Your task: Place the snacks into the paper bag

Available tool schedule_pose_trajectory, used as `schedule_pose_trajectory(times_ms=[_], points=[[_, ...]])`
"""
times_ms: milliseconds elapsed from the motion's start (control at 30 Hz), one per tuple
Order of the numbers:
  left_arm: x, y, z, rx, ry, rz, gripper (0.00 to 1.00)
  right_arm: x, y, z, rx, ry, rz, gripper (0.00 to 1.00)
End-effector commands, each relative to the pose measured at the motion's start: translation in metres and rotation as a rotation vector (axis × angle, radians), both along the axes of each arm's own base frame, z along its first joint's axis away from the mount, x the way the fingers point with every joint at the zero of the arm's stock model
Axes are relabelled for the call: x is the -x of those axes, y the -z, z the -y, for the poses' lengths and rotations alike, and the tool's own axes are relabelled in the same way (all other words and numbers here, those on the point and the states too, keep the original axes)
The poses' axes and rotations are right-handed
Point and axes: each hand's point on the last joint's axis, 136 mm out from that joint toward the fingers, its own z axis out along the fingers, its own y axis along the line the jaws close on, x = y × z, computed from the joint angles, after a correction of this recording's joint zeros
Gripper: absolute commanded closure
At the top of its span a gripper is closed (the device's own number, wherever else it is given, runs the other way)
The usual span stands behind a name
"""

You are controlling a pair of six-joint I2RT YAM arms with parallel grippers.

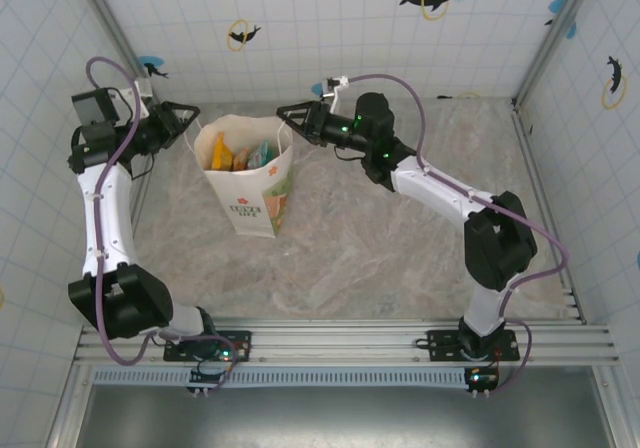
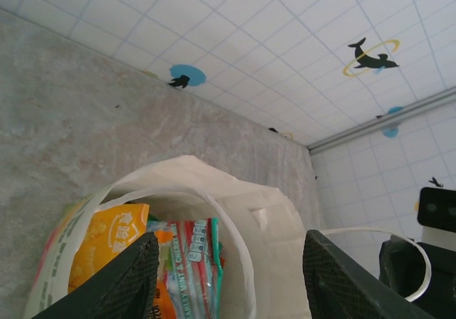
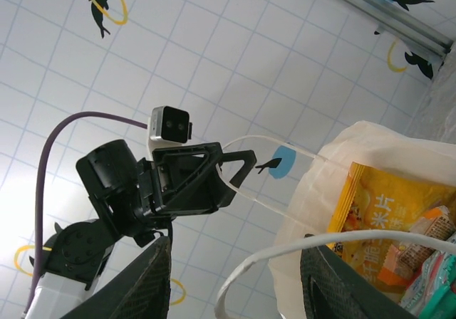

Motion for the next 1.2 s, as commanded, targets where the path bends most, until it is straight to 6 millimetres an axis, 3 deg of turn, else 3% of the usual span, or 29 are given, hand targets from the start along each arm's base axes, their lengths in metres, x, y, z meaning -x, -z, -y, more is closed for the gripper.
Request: schedule_pose_trajectory(times_ms=[0, 467, 567, 633, 800, 900, 1167], points=[[0.0, -0.009, 0.007, 0.059, 0.055, 0.034, 0.46, -0.002, -0.029, -0.004, -0.074, 0.005, 0.059, 0.5], [0.001, -0.022, 0.016, 0.143, 0.097, 0.089, 0.58, -0.007, -0.037, -0.01, -0.125, 0.007, 0.056, 0.55], [0.0, -0.025, 0.015, 0.145, 0.088, 0.099, 0.7, -0.008, -0.037, -0.011, -0.127, 0.008, 0.054, 0.63], [0.0, -0.029, 0.015, 0.144, 0.085, 0.113, 0.85, -0.008, -0.039, -0.01, -0.129, 0.008, 0.055, 0.7], [0.002, -0.04, 0.017, 0.172, 0.094, 0.154, 0.95, -0.006, -0.045, -0.009, -0.134, 0.003, 0.068, 0.98], [0.003, -0.045, 0.018, 0.181, 0.104, 0.168, 1.0, -0.006, -0.049, -0.006, -0.139, 0.011, 0.077, 1.0], [0.011, -0.065, 0.024, 0.211, 0.129, 0.226, 1.0, -0.003, -0.07, 0.012, -0.147, 0.032, 0.114, 1.0]])
